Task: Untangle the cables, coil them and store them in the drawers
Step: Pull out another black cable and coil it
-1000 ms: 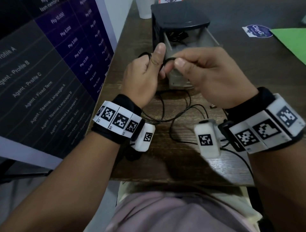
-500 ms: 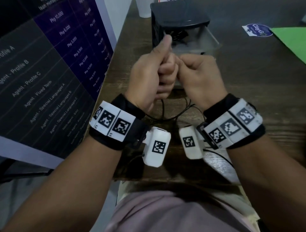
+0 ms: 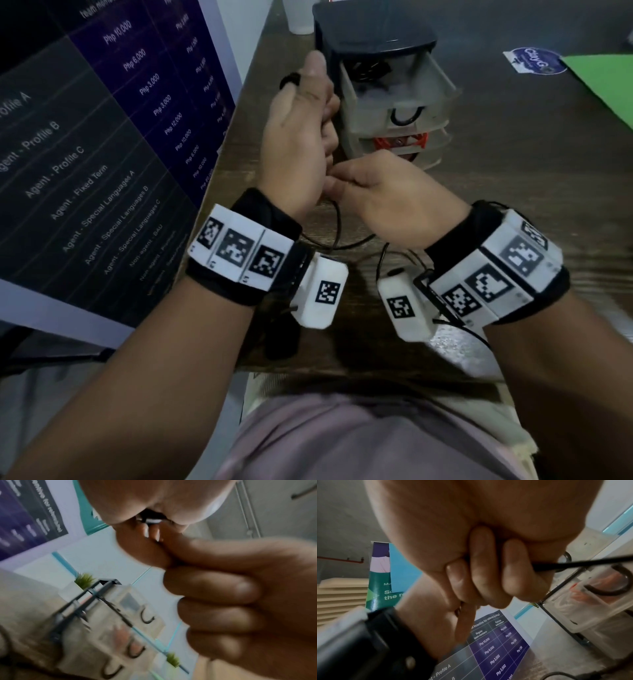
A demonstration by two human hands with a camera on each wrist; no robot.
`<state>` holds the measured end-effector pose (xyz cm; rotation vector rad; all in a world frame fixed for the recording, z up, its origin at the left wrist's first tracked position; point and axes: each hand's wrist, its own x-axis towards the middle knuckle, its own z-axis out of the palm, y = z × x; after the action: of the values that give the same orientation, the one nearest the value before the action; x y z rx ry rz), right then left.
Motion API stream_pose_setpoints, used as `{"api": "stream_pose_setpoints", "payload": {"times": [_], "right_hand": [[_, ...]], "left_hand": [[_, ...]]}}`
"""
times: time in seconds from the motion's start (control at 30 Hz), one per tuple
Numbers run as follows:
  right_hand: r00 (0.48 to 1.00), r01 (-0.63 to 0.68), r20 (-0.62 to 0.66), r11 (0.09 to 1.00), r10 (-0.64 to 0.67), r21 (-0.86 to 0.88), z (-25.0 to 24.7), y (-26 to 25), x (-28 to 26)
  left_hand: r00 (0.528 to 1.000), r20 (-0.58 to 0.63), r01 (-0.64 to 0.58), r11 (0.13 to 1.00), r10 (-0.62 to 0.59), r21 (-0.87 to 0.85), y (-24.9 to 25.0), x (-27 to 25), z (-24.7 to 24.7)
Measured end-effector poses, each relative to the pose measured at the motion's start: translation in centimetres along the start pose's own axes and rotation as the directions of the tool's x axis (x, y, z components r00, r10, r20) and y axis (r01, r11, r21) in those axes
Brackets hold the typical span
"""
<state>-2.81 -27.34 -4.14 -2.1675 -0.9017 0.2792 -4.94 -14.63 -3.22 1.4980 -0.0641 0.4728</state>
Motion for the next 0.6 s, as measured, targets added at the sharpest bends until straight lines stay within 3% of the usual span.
{"api": "stream_pose_setpoints", "payload": {"times": [0.1,0.17,0.23,0.33,0.47,0.6], "right_hand": [[0.997,0.012,0.072,0.998,-0.008,-0.055,-0.2,-0.3,-0.3],[0.995,0.014,0.098,0.998,-0.009,-0.054,-0.6,-0.2,-0.6],[0.995,0.009,0.096,1.0,-0.008,-0.01,-1.2,0.0,-1.0],[0.999,0.04,0.028,0.997,-0.042,0.059,-2.3,0.0,-1.4],[0.992,0.098,-0.093,0.99,-0.089,0.1,-3.4,0.2,-1.2],[0.944,0.2,-0.288,0.972,-0.159,0.12,-3.3,0.6,-0.6]], "left_hand": [[0.996,-0.061,-0.039,0.948,0.061,0.316,-1.0,0.0,-0.1],[0.999,-0.015,-0.029,0.809,0.047,0.587,-1.9,0.1,-0.6],[0.999,0.04,-0.029,0.722,0.003,0.692,-2.8,0.1,-1.2],[0.992,0.114,-0.043,0.728,-0.049,0.685,-3.1,0.3,-1.6],[0.982,0.149,0.01,0.824,-0.114,0.566,-2.5,0.4,-1.6],[0.952,0.227,0.11,0.92,-0.207,0.376,-1.4,-0.2,-0.6]]}}
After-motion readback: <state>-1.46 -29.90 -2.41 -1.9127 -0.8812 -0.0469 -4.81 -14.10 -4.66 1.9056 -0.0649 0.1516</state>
